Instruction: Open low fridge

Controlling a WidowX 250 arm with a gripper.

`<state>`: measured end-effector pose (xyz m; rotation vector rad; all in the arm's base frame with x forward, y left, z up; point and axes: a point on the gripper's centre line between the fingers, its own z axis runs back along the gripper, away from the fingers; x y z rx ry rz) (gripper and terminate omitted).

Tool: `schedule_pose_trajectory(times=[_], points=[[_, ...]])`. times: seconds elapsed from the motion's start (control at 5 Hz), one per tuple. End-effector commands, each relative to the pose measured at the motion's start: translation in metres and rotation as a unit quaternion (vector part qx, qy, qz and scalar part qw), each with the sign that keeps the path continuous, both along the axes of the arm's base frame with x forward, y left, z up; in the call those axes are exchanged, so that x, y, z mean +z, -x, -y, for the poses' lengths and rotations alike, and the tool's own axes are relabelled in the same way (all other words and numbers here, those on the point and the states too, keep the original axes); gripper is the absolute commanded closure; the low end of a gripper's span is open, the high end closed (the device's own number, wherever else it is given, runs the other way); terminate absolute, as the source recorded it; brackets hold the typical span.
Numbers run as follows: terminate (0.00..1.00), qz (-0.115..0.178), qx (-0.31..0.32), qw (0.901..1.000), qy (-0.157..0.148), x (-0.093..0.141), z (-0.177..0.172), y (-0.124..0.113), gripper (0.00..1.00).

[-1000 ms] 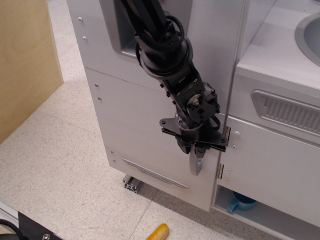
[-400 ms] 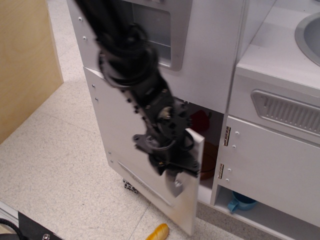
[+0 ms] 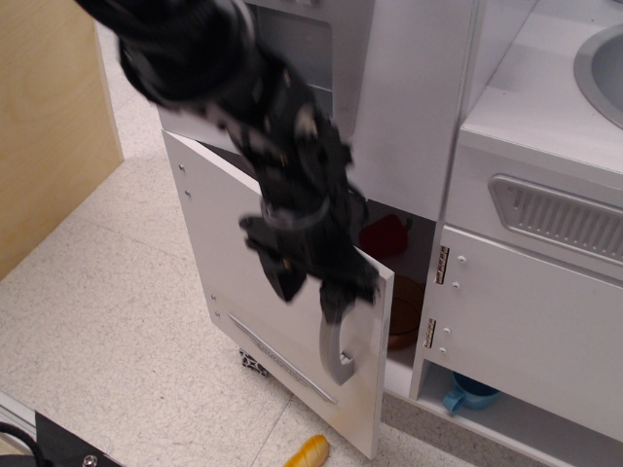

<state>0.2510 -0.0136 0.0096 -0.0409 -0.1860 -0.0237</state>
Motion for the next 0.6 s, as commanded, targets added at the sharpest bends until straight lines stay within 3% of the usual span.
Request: schedule_pose_trajectory(times=[0.0,0.2,0.4], points=[[0.00,0.052,-0.038,0.9971,0.040,0.043,0.036,-0.036,0.00],[0.00,0.076,-0.045,0.9942,0.061,0.049,0.052,-0.044,0.00],[0.00,0.095,-0.055,0.9926,0.051,0.039,0.067,-0.052,0.00]])
